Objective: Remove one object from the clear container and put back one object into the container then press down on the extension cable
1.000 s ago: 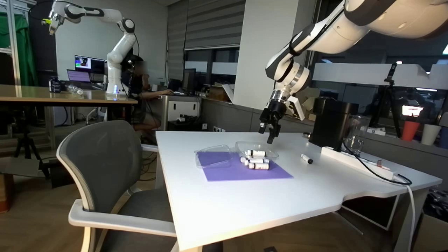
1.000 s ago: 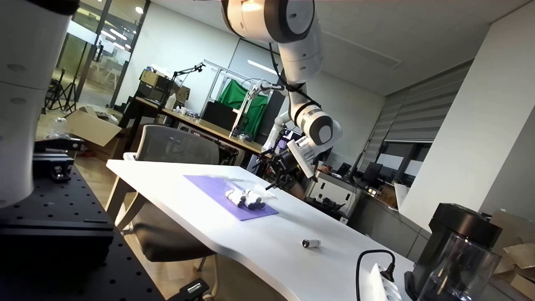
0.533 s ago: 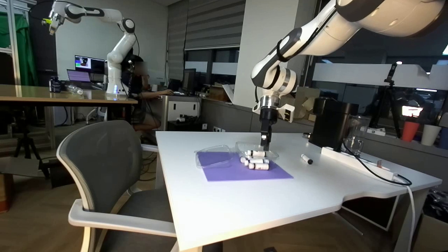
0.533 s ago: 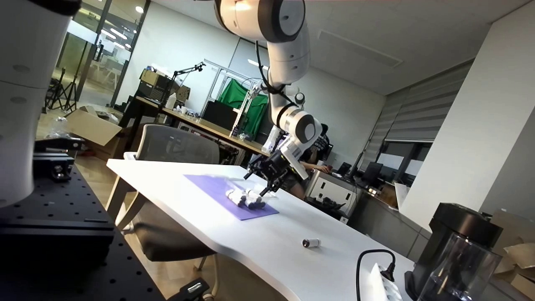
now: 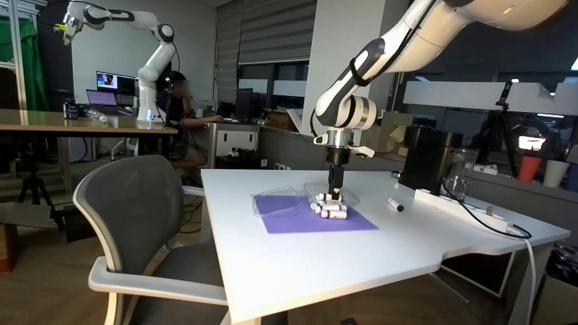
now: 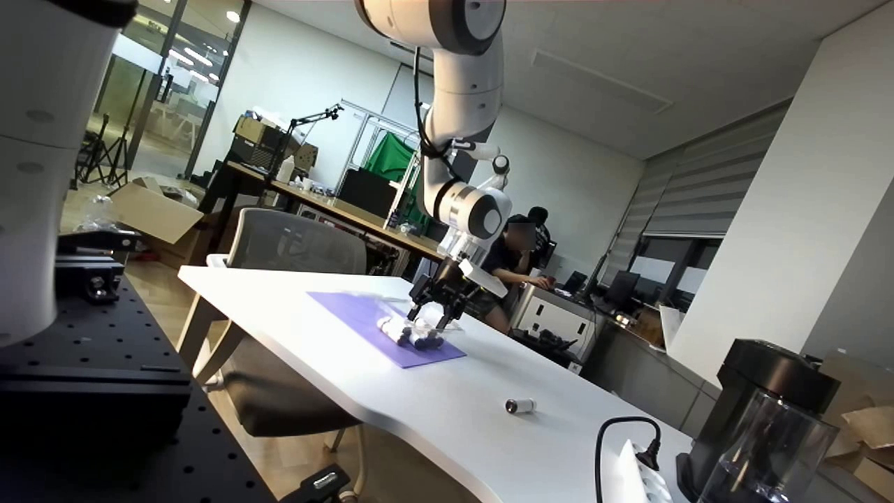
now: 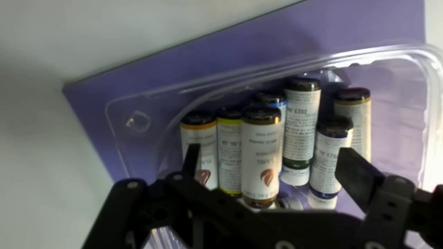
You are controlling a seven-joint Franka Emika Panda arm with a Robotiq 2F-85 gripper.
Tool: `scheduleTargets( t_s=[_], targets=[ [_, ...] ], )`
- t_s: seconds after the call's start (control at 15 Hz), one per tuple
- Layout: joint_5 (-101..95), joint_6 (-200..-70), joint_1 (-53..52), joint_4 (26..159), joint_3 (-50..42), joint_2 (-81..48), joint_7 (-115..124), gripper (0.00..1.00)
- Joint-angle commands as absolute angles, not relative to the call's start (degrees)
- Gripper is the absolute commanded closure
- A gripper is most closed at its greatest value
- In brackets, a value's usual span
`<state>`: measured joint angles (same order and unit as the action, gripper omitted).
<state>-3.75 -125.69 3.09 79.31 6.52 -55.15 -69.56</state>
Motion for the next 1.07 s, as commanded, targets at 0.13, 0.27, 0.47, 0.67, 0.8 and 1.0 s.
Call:
scheduleTargets(
  t_s=[0.13,0.27,0.47,0.67,0.8,1.0],
  targets=[
    [-3.8,-136.3,4.8,89.0,8.6,-50.2,-72.6,0.40],
    [-3.9,-138.9,5.0,90.5,8.7,-49.4,-72.8,0.55],
    [-3.6,-141.7,5.1,92.4,9.0,-48.0,-72.1,0.75],
    [-0.1,-143.5,6.2,92.8,9.9,-46.2,-68.4,0.95],
    [3.4,-140.6,7.8,90.9,10.3,-44.8,-66.0,0.93],
    [8.3,-135.2,11.3,86.9,10.2,-42.9,-64.6,0.93]
  ],
)
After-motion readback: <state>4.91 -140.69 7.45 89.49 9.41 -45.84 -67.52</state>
